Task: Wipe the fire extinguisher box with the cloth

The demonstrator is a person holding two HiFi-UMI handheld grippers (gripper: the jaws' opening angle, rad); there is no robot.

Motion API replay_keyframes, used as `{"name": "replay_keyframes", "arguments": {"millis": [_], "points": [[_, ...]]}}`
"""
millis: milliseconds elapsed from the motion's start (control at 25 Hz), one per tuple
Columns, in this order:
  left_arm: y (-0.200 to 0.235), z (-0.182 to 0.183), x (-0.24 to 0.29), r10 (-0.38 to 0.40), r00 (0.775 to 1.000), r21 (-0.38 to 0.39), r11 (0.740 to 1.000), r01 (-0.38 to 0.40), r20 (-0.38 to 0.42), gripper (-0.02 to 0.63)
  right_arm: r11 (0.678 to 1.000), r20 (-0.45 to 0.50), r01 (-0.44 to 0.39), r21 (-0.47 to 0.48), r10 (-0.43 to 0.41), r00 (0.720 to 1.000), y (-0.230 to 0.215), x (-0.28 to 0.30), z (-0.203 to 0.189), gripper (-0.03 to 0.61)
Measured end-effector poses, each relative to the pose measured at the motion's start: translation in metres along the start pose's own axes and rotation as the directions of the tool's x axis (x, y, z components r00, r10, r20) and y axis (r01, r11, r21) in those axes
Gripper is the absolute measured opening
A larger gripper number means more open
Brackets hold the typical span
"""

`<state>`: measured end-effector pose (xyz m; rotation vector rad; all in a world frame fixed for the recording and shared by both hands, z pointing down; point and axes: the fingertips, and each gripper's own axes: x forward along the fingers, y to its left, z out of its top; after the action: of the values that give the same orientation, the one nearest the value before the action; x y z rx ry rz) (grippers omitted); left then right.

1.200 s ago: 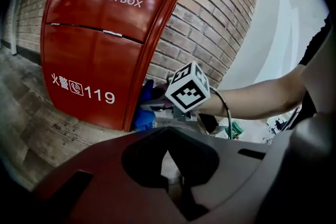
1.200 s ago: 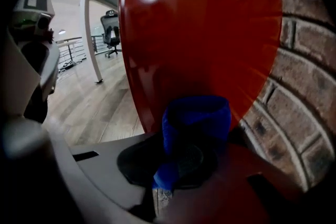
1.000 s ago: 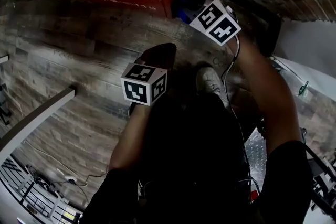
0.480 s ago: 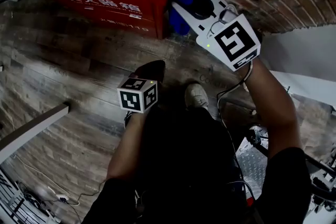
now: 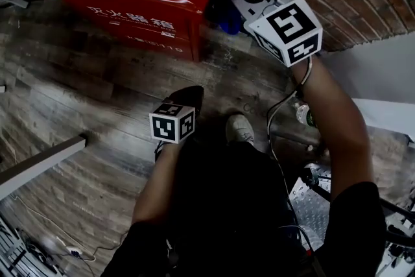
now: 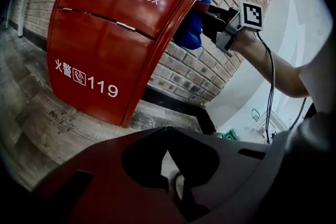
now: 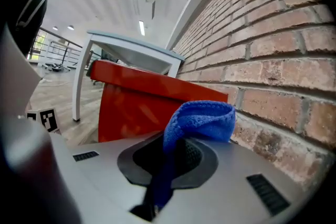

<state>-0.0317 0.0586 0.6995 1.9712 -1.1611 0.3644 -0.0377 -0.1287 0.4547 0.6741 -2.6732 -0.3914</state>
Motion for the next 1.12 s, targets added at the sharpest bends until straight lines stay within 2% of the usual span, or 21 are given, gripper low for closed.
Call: {"name": "replay_keyframes", "arguments": {"millis": [160,280,360,480,640,880,1120], "points": [[0.0,-0.001,0.001,0.0,1.0,0.002,1.0,0.0,-0.008,-0.002,0.999,-0.043,0.021,-0.029,-0.022,0.999,-0.018,0.008,-0.013,0.041],[-0.002,-0.003,0.0,-0.01,1.0,0.001,1.0,0.01,-0.024,-0.002,0.999,-0.05,0.044,0.027,-0.043,0.998,-0.029,0.015,-0.025,0.041],[-0.001,-0.005,0.0,-0.012,0.999,0.001,1.0,0.012,-0.037,-0.002,0.993,-0.034,0.066,0.099,-0.063,0.997,-0.033,0.02,-0.035,0.041],[-0.002,-0.005,-0.004,-0.009,0.999,0.014,1.0,0.01,-0.04,-0.002,0.976,-0.059,0.103,0.193,-0.093,0.994,-0.032,0.032,-0.064,0.041],[-0.004,-0.004,-0.006,-0.014,0.999,0.027,1.0,0.015,-0.03,-0.002,0.946,-0.131,0.125,0.3,-0.089,0.987,-0.023,0.05,-0.116,0.041],[0.007,-0.008,-0.015,-0.014,1.0,-0.023,1.0,0.013,-0.027,-0.002,0.91,-0.18,0.134,0.392,-0.067,0.981,-0.006,0.068,-0.172,0.041],[0.012,-0.013,-0.018,-0.009,0.999,-0.015,1.0,0.008,-0.049,-0.002,0.857,-0.19,0.142,0.495,-0.053,0.98,0.004,0.084,-0.215,0.041]]}}
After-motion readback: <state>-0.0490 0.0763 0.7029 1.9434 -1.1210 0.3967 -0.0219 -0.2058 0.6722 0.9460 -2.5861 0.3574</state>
